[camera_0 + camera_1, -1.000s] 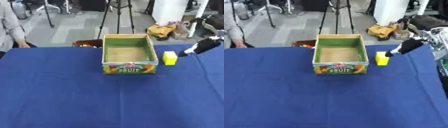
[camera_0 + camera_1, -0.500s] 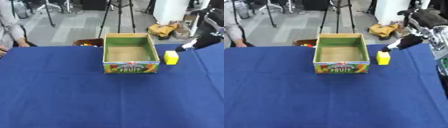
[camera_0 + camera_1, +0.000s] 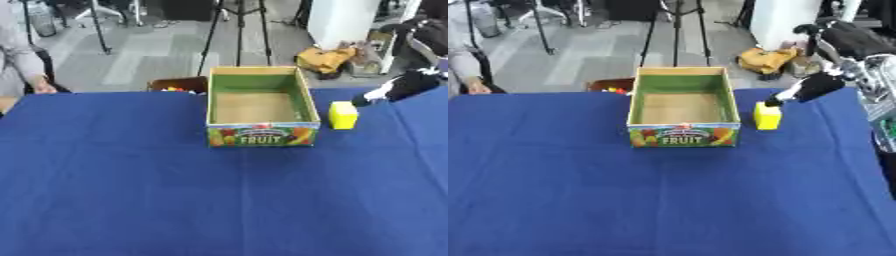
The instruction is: Pick up objects on the table and place them in the box.
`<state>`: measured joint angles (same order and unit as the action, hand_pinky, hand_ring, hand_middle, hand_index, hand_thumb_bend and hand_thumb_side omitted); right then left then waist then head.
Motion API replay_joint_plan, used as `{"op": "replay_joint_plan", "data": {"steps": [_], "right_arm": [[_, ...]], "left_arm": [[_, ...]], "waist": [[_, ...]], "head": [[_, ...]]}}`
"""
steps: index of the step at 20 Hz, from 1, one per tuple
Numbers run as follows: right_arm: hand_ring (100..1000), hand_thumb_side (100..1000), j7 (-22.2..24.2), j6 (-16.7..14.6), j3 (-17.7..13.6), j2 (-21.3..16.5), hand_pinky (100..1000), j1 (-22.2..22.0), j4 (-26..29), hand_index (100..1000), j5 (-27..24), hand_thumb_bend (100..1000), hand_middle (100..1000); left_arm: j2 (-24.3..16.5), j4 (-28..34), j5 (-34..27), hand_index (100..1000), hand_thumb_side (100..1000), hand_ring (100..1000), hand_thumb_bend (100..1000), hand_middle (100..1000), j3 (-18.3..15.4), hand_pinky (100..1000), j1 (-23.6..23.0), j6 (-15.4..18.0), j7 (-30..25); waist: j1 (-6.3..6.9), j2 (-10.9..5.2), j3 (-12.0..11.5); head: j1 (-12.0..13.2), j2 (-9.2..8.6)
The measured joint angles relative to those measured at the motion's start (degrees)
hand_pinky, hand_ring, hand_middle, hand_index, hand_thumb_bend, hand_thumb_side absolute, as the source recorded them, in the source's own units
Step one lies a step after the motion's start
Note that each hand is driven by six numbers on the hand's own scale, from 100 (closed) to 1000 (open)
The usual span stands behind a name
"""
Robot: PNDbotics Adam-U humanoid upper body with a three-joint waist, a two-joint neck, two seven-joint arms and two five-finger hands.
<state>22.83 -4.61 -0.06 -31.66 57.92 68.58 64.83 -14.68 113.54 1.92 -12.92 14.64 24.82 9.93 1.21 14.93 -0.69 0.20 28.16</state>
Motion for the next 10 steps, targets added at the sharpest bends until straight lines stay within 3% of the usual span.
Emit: {"op": "replay_joint_plan", "data": {"steps": [1,3,6,7,10], "right_arm": [[985,634,0.82,-0.36,0.20,-0.02,1000,0.64,-0.77,1000,0.49,551,667],[979,639,2.38,-1.16,0.51,-0.16,1000,2.09,-2.66,1000,1.73,396,693],[977,630,3.46,-1.96,0.62,-0.39,1000,3.95,-5.54,1000,3.35,387,712],[979,629,3.57,-2.10,0.65,-0.39,1000,4.36,-6.40,1000,3.76,382,793],[987,618,3.76,-2.31,0.67,-0.39,1000,5.24,-8.63,1000,4.81,382,910]], "left_arm": [[0.00,0.00,0.10,952,936,717,137,750,0.00,633,-0.01,-0.02,0.01],[0.01,0.00,0.18,952,934,716,134,749,0.00,632,-0.04,-0.08,0.01],[0.02,0.00,0.22,952,933,715,131,749,0.01,632,-0.18,-0.17,-0.04],[0.02,0.00,0.23,952,933,715,130,749,0.01,632,-0.23,-0.17,-0.04],[0.04,0.00,0.36,951,933,714,128,749,0.01,632,-0.47,-0.18,-0.05]], "waist": [[0.10,0.04,-0.02],[0.17,0.06,-0.05],[0.19,0.09,-0.11],[0.24,0.15,-0.13],[0.53,0.30,-0.17]], "head": [[-0.05,0.00],[-0.21,0.01],[-0.28,0.01],[-0.29,0.01],[-0.29,0.01]]}}
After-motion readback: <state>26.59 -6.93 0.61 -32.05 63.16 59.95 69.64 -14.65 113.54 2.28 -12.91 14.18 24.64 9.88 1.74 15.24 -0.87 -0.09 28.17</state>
